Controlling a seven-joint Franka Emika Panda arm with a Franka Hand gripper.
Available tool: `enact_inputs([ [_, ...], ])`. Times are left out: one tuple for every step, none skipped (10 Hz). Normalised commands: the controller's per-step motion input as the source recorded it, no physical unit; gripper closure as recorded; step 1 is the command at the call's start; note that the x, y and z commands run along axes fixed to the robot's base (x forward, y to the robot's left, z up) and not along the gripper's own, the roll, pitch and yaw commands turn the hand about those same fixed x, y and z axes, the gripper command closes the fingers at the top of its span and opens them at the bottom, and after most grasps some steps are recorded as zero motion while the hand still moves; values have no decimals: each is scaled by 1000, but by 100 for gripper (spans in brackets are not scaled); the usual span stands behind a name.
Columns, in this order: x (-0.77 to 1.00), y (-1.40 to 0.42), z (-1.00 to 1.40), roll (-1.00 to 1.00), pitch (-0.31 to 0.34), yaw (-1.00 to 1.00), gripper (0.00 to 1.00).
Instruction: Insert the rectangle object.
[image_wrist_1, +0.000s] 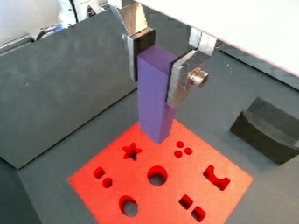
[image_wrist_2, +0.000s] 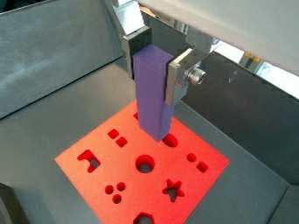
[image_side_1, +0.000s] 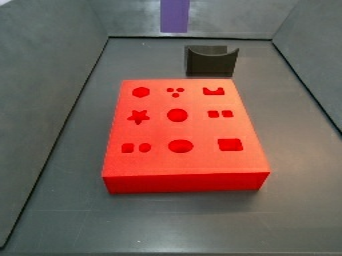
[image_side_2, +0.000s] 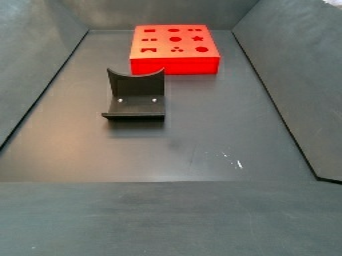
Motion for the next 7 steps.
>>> enact_inputs([
  [294,-274,-243,0,-84,0,100],
  [537,-606,-303,159,0,0,100],
  [614,-686,-286,196,0,9,100],
  [489,-546,-323,89,-49,14,100],
  [469,-680,-257,161,-60,86,100],
  [594,-566,-214,101,-9,54,100],
  [803,-406,-274,50,-50,149,100],
])
